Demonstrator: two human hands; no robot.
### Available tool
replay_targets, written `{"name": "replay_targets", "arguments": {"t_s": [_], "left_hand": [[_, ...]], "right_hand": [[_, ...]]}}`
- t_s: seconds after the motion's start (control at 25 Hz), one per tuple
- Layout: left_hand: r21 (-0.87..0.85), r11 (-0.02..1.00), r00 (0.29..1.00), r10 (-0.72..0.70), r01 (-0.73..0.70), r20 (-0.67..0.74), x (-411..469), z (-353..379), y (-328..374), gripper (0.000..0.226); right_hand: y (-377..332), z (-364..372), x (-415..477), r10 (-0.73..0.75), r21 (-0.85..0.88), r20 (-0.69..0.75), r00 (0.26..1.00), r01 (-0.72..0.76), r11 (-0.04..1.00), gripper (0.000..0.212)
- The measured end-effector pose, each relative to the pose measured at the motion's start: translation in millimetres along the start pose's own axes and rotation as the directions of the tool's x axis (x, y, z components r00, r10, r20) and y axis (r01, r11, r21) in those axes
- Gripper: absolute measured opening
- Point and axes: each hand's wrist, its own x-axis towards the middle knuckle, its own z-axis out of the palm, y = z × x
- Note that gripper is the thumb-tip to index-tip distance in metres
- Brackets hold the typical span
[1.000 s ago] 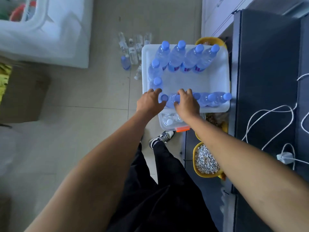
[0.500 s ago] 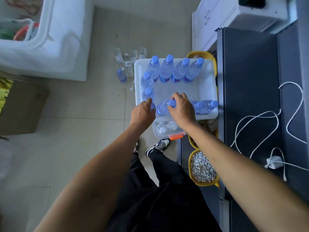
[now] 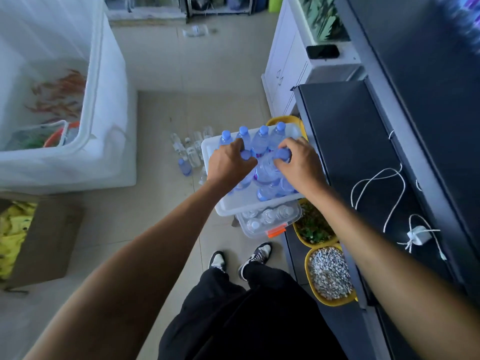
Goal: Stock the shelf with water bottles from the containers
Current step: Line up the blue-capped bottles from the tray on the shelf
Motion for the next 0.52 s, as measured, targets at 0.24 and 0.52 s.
{"name": "replay_targets", "arguments": {"t_s": [0.24, 0.52], "left_hand": [[-0.035, 0.949, 0.949, 0.311, -0.313, -0.054, 20.3, -55.7, 75.9, 0.025], [-0.145, 0.799, 0.811, 0.581, -0.584, -0.069, 44.6, -82.9, 215.7, 0.030]], "right_hand": [[-9.4, -80.6, -7.3, 0.026, 0.054, -0.209, 0.978, -0.015, 0.998, 0.014], [-7.6, -211.8, -9.9, 0.070, 0.032, -0.418, 0.906, -0.062, 0.998, 0.013]]}}
